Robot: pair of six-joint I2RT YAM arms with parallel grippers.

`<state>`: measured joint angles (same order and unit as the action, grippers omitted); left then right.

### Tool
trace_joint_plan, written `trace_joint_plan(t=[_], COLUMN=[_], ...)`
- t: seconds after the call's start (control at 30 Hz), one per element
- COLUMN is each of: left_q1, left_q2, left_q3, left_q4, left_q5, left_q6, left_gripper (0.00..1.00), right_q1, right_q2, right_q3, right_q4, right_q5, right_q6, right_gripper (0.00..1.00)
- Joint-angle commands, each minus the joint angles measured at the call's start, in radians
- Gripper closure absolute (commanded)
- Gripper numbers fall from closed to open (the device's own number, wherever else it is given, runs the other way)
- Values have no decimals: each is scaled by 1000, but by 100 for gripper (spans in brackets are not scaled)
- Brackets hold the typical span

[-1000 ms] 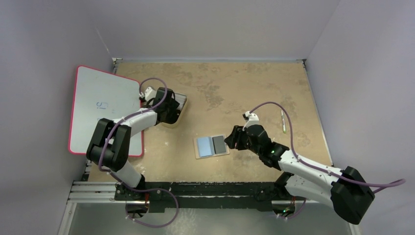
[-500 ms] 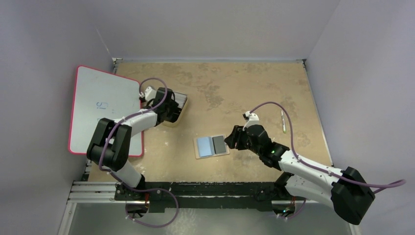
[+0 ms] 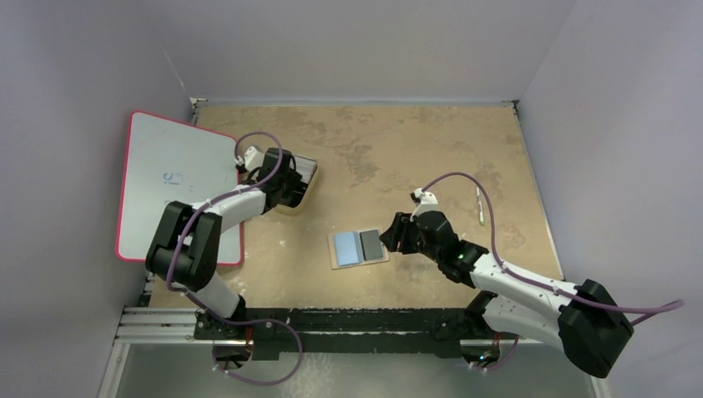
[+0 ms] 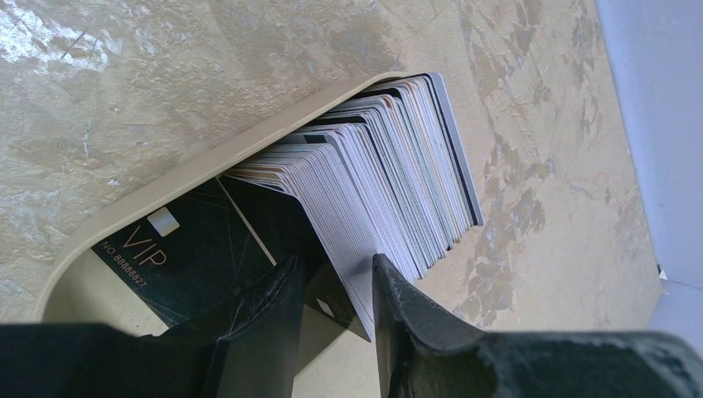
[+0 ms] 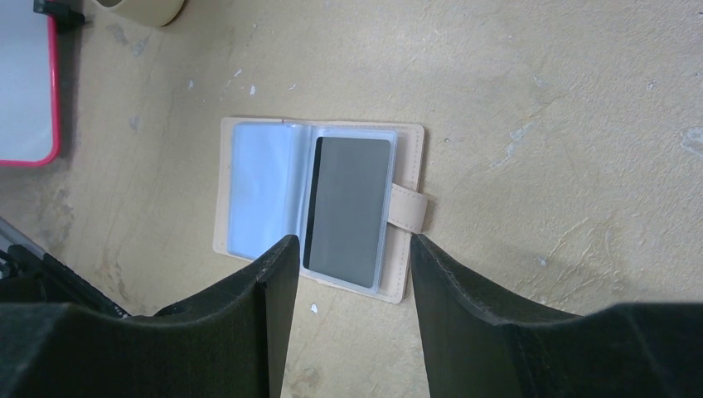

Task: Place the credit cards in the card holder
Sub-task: Pick up the credit card from the storage box.

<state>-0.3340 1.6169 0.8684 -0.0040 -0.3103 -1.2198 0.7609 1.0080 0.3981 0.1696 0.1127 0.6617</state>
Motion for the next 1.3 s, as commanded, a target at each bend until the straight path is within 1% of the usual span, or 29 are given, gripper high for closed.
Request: trace_joint_plan(t=[0.0,0.17,0.47,0.7,0.83,1.27], left_q1=[3,3,3,3,3,3], left_q2=[-56,-66,-52,-74,-74,-98], left_q3=[2,2,1,2,1,-7], left_q4=[66,66,61,44,51,60], left_q5=[8,12,23,16,29,56], left_q6=[-26,-27,-25,-25,-26,-52], left_gripper=[66,67,77,77,81,81], right_q1=[2,2,2,2,2,2], right_q2=[4,7,-1,-4,0,-11], right_q3=[28,26,18,21,17,15], right_q4=[39,45,33,35,38,23], right_q5=[8,8,4,-4,-1,-1], right_q6=[-2,-2,5,7,10,12], right_gripper=[45,45,45,45,45,45])
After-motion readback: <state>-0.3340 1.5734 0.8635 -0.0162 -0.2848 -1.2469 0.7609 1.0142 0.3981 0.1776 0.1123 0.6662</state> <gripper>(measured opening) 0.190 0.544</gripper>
